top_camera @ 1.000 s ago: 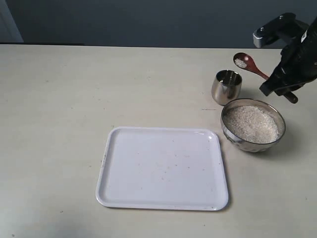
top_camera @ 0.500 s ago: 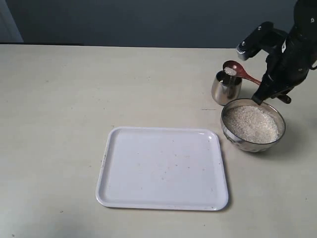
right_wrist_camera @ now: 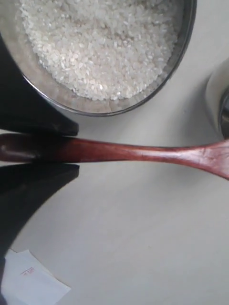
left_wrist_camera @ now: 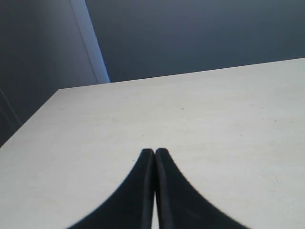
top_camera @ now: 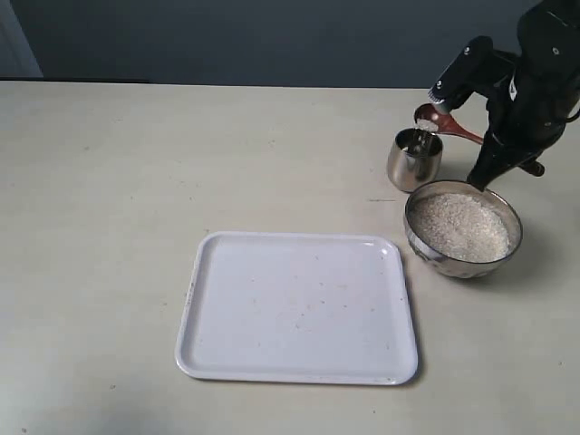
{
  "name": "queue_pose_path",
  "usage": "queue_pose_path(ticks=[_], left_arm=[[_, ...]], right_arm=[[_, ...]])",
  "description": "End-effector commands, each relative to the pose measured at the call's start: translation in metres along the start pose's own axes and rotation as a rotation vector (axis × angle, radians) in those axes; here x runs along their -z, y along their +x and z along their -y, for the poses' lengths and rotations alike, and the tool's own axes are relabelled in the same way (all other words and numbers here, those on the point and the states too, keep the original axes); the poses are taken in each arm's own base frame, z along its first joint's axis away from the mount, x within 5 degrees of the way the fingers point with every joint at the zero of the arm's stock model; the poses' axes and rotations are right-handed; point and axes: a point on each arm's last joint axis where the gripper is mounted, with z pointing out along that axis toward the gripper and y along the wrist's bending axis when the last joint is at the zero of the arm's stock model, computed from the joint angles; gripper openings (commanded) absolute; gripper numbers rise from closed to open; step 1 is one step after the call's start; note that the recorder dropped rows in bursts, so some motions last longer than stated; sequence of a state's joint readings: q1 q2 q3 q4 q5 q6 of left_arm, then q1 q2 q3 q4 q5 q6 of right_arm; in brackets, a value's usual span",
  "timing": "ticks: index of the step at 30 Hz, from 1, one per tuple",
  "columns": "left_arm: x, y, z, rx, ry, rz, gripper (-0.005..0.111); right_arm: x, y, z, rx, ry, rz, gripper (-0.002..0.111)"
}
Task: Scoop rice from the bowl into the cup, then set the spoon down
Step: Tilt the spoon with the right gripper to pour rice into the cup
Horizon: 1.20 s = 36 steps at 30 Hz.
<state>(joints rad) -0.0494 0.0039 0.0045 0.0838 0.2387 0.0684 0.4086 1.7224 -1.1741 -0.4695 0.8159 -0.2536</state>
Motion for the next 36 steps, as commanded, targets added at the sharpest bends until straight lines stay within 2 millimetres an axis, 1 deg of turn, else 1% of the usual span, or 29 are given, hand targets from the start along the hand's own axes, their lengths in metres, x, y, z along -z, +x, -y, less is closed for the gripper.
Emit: queue_pose_path(ticks=[1, 24, 28, 32, 36], left_arm=[[0.001, -0.002, 0.000, 0.005, 0.003, 0.009, 0.000], [0.001, -0.002, 0.000, 0.005, 0.003, 0.009, 0.000], [0.001, -0.002, 0.000, 0.005, 0.003, 0.009, 0.000], [0.001, -0.002, 0.000, 0.005, 0.003, 0.009, 0.000], [0.001, -0.002, 0.000, 0.005, 0.003, 0.009, 0.000]], right_arm=[[-0.004, 0.003, -0.006, 0.041, 0.021, -0.017, -0.001], [-0.005, 0.002, -0.003, 0.047, 0.063, -0.003, -0.001], [-0.004, -0.001, -0.008, 0.105, 0.097, -0.007, -0.001], [-0.003, -0.005, -0.015, 0.125, 0.127, 0.001, -0.001], [-0.003, -0.004, -0.014, 0.114, 0.135, -0.002, -0.001]])
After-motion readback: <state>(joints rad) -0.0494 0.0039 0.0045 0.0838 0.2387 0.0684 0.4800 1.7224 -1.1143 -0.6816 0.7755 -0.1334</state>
